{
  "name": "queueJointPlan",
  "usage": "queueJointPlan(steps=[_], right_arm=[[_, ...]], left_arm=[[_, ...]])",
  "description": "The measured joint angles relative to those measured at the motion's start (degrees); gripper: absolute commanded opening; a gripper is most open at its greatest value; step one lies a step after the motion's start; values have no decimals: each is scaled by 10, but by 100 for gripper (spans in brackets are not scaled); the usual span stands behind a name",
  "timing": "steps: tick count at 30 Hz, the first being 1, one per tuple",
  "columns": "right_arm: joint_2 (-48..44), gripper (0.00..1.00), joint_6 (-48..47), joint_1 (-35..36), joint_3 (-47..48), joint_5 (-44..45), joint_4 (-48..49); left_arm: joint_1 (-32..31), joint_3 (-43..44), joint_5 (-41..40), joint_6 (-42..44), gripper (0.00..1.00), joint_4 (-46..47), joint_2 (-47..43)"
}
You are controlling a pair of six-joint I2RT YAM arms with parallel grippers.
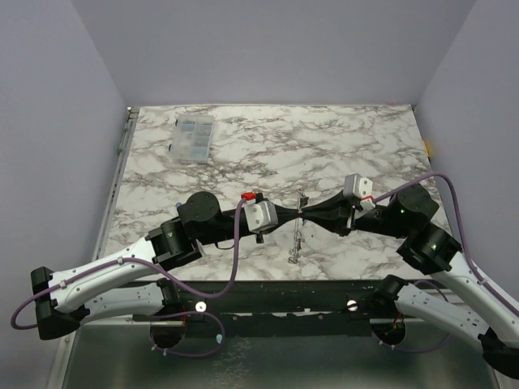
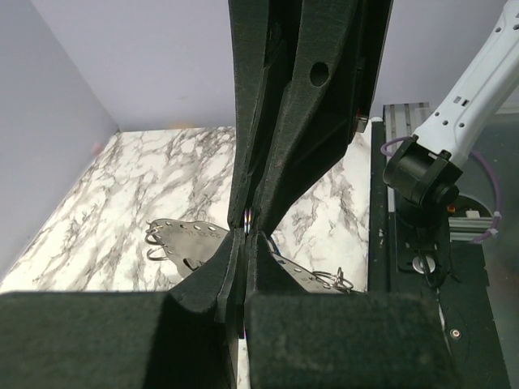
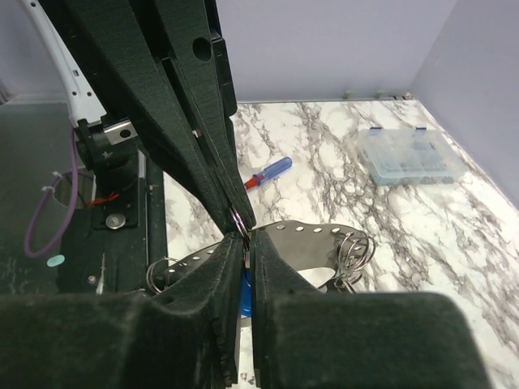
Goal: Put the keys on the keyring
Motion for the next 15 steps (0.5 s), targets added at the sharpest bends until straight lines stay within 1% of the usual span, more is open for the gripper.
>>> queueJointPlan(steps=[2, 15], right_arm=[[1, 1, -2, 0, 0, -1, 0], [8, 1, -25, 0, 7, -17, -4]], left_arm=[[0, 0, 0, 0, 0, -1, 0], [0, -3, 3, -1, 0, -5, -9]])
